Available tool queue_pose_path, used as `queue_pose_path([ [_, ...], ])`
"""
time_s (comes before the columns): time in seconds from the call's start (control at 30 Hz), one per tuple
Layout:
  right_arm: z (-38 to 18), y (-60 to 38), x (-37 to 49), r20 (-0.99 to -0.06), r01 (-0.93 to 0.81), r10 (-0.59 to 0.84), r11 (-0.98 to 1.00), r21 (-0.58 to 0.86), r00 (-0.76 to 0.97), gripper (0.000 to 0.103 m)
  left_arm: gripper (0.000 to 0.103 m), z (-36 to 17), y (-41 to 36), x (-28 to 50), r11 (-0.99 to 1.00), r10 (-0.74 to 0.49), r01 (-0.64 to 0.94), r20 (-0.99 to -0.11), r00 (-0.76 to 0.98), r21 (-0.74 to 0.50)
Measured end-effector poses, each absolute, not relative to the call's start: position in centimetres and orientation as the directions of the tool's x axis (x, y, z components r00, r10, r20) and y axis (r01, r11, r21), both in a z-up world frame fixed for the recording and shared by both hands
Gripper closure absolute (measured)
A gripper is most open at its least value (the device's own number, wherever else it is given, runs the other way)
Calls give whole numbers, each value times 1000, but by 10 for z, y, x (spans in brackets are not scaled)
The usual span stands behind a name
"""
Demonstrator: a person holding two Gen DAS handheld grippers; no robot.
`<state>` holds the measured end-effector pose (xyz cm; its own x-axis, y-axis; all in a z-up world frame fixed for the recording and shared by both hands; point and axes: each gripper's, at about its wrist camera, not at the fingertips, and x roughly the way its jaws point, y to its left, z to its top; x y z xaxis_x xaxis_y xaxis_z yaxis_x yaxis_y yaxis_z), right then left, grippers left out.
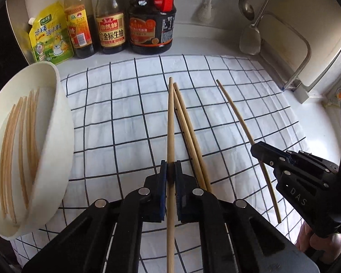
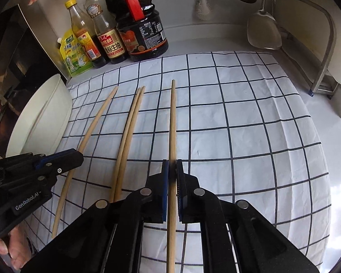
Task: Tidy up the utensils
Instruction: 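Carry the right gripper's chopstick over the white bowl while the left gripper carries its own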
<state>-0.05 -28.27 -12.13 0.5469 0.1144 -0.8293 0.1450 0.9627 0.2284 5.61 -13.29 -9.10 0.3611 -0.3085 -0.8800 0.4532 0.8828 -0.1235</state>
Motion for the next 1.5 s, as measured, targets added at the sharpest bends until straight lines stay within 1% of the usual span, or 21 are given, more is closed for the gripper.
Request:
queue_pose_path([
  [0.2,-71,-262,2,-787,117,136,960,255,602,96,96,-38,-102,64,875,-371,456,-833,411,-165],
  [0.33,-44,-230,16,-753,62,171,961,270,635,96,96,-13,-67,76,888,-362,435,-811,460,-150],
  [0.47,-32,-184,42,-735,-14,226,959,283,639,96,96,-4,-16,97,912,-335,385,-804,492,-145],
  [0.63,-33,-119,77,-735,-109,305,947,303,606,96,96,-13,44,123,940,-282,315,-815,506,-130],
  [0.87,-58,-44,125,-787,-187,356,934,303,503,96,96,-42,103,157,963,-229,237,-848,477,-126],
  [0.93,-65,-30,136,-802,-186,357,934,305,479,97,96,-50,113,164,967,-210,232,-856,473,-109],
  [1.1,-85,-12,154,-834,-164,350,937,309,427,96,96,-69,128,178,967,-207,229,-874,440,-114],
  [1.4,-107,-8,167,-871,-125,311,950,285,380,96,95,-93,135,189,966,-225,209,-896,382,-153],
  [1.43,-108,-9,166,-873,-120,309,951,284,378,96,94,-94,136,188,965,-227,208,-897,378,-157],
  [1.47,-108,-10,167,-874,-113,305,952,283,379,96,91,-94,137,188,965,-229,205,-898,375,-161],
  [1.5,-108,-11,167,-874,-105,302,953,284,380,88,77,-95,137,188,966,-228,200,-900,373,-162],
])
